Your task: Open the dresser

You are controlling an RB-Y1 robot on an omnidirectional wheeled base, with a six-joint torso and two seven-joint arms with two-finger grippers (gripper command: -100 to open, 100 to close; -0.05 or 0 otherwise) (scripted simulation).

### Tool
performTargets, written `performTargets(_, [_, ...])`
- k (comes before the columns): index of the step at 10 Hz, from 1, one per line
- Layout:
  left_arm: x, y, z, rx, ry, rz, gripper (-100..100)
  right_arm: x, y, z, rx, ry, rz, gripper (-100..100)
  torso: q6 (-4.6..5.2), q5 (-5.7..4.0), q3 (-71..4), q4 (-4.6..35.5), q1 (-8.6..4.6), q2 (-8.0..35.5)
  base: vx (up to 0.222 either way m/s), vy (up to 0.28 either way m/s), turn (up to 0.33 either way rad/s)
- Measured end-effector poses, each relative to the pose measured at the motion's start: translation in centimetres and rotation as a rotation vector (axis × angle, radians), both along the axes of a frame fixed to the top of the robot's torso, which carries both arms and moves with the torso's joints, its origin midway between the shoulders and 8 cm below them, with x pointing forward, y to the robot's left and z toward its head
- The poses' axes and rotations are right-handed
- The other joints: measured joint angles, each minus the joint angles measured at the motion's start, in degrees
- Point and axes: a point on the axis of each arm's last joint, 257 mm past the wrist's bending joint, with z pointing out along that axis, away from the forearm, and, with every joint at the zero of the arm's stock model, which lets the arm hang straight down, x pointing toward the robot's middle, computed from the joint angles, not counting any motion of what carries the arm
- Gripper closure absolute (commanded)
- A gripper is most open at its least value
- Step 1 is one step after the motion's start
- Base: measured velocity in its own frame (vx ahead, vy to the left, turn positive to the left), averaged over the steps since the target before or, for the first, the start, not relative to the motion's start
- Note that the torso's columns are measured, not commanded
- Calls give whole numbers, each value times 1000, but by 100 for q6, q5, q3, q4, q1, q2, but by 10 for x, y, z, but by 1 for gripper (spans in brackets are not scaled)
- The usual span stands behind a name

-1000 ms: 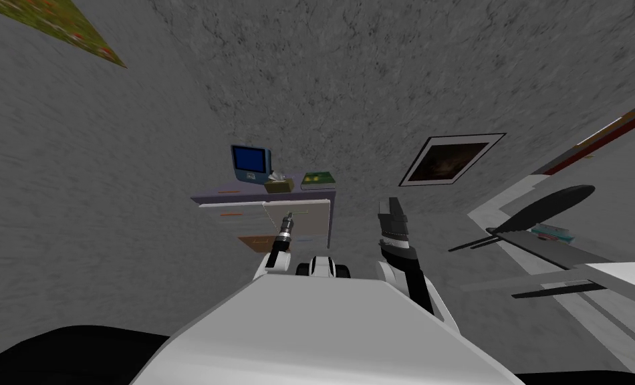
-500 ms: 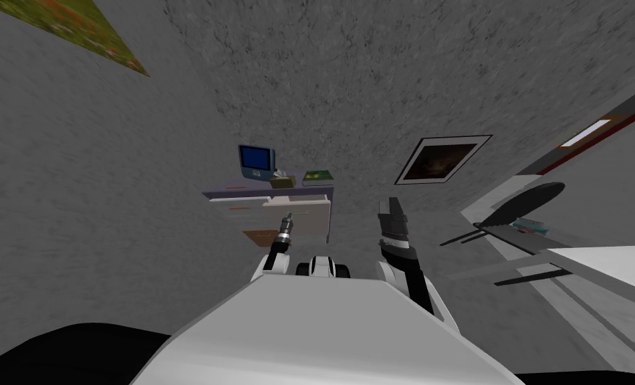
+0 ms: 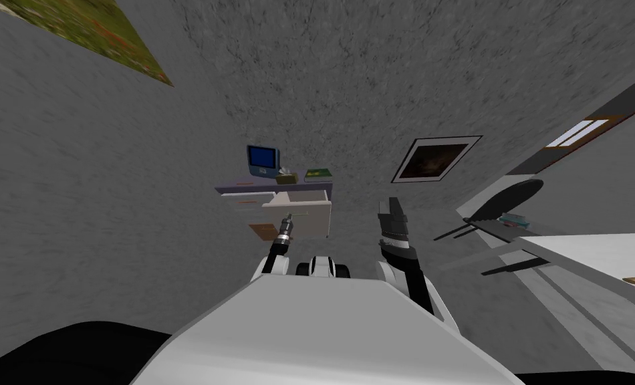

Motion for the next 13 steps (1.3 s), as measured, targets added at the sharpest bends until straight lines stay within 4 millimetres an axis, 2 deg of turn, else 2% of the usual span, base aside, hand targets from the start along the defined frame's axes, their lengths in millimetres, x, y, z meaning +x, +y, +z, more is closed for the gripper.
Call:
performTargets(9, [39, 9, 47, -4, 4, 41, -100, 0, 0, 0, 0, 0, 0, 0, 3, 9, 6, -12, 4, 10, -51, 10, -43])
performTargets(10, [40, 9, 47, -4, 8, 42, 0, 0, 0, 0, 0, 0, 0, 0, 1, 10, 6, -15, 2, 8, 0, 0, 0])
performTargets(13, [39, 9, 45, -5, 12, 43, 0, 0, 0, 0, 0, 0, 0, 0, 3, 14, 3, -21, 7, 3, 0, 0, 0])
